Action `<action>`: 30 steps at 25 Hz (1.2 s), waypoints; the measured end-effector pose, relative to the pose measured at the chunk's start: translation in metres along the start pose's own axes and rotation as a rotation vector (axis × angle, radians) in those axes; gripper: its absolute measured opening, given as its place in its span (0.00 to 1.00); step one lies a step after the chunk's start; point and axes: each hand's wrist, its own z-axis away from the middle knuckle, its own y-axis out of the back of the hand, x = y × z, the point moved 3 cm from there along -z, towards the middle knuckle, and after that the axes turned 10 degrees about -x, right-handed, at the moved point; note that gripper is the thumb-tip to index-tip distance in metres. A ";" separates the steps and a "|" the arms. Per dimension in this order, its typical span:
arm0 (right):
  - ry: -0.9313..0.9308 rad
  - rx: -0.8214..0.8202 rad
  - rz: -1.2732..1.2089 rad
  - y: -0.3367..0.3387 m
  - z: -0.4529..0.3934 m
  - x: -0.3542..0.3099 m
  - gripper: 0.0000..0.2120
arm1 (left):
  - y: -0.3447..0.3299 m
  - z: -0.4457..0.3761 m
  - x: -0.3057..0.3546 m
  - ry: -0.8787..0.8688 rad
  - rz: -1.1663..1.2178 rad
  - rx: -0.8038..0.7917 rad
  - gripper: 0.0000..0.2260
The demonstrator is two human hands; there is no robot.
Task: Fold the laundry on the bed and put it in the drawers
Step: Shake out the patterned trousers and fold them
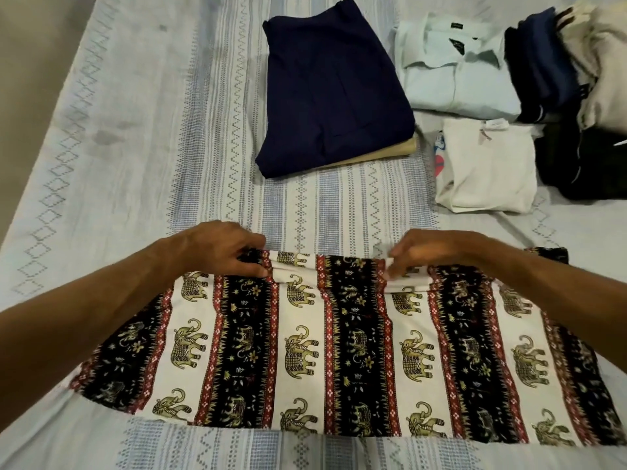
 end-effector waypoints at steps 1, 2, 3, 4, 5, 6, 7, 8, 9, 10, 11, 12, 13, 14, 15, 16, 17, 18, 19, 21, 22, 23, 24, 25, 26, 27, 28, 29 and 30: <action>-0.045 0.007 0.062 0.001 0.007 0.015 0.14 | -0.002 -0.001 -0.001 -0.036 0.063 -0.026 0.24; -0.074 0.032 0.088 0.003 0.015 0.028 0.15 | -0.003 0.000 0.000 -0.058 0.127 -0.066 0.25; -0.088 0.076 0.086 0.006 0.020 0.040 0.14 | -0.003 0.000 0.001 -0.066 0.174 -0.114 0.25; -0.095 0.120 0.097 0.010 0.026 0.049 0.11 | -0.002 0.001 0.001 -0.059 0.209 -0.157 0.25; -0.105 0.149 0.127 0.014 0.032 0.057 0.08 | 0.000 0.001 0.001 -0.043 0.239 -0.194 0.24; -0.121 0.162 0.192 0.017 0.037 0.064 0.05 | 0.003 0.001 -0.001 -0.020 0.257 -0.225 0.23; -0.148 0.159 0.277 0.018 0.043 0.073 0.03 | 0.006 0.000 -0.002 0.007 0.268 -0.252 0.22; -0.191 0.142 0.369 0.019 0.048 0.082 0.03 | 0.010 -0.002 -0.004 0.035 0.275 -0.271 0.21; -0.239 0.136 0.437 0.020 0.053 0.094 0.05 | 0.013 -0.004 -0.005 0.060 0.284 -0.272 0.22; -0.284 0.143 0.486 0.022 0.061 0.105 0.07 | 0.016 -0.006 -0.005 0.088 0.287 -0.257 0.22; -0.322 0.161 0.524 0.024 0.069 0.117 0.08 | 0.018 -0.009 -0.004 0.113 0.284 -0.232 0.21; -0.358 0.185 0.569 0.026 0.078 0.127 0.09 | 0.018 -0.011 -0.002 0.135 0.273 -0.201 0.19; -0.393 0.220 0.612 0.029 0.086 0.138 0.11 | 0.016 -0.012 -0.001 0.146 0.265 -0.159 0.17; -0.421 0.259 0.647 0.029 0.094 0.149 0.14 | 0.014 -0.013 0.002 0.148 0.255 -0.112 0.17; -0.442 0.293 0.669 0.030 0.100 0.159 0.16 | 0.013 -0.013 0.005 0.150 0.246 -0.062 0.17; -0.457 0.317 0.671 0.029 0.104 0.167 0.18 | 0.010 -0.012 0.007 0.159 0.241 -0.014 0.17; -0.465 0.331 0.669 0.025 0.109 0.173 0.18 | 0.008 -0.010 0.009 0.171 0.243 0.026 0.17; -0.462 0.347 0.693 0.022 0.112 0.177 0.17 | 0.007 -0.008 0.012 0.187 0.255 0.063 0.17; -0.448 0.382 0.746 0.018 0.116 0.180 0.14 | 0.006 -0.005 0.015 0.204 0.274 0.099 0.16; -0.388 0.517 0.873 0.008 0.124 0.179 0.11 | 0.005 0.006 0.024 0.220 0.287 0.177 0.15; -0.356 0.600 0.902 0.000 0.129 0.179 0.10 | 0.005 0.013 0.032 0.221 0.275 0.229 0.14; -0.330 0.680 0.911 -0.010 0.136 0.180 0.09 | 0.004 0.021 0.042 0.222 0.260 0.292 0.14; -0.306 0.752 0.927 -0.023 0.144 0.181 0.08 | 0.002 0.031 0.052 0.232 0.236 0.355 0.15; -0.284 0.811 0.950 -0.036 0.153 0.183 0.07 | -0.001 0.041 0.062 0.243 0.194 0.412 0.17; -0.257 0.854 0.972 -0.051 0.161 0.185 0.07 | -0.006 0.051 0.073 0.243 0.136 0.452 0.18; -0.225 0.885 0.992 -0.067 0.168 0.188 0.10 | -0.011 0.060 0.084 0.217 0.074 0.472 0.20; -0.190 0.907 1.009 -0.083 0.172 0.192 0.14 | -0.020 0.068 0.093 0.166 0.021 0.472 0.21; -0.169 0.913 1.026 -0.097 0.174 0.196 0.18 | -0.030 0.074 0.101 0.108 -0.025 0.459 0.22; -0.155 0.909 1.045 -0.109 0.173 0.200 0.21 | -0.041 0.078 0.108 0.064 -0.070 0.433 0.23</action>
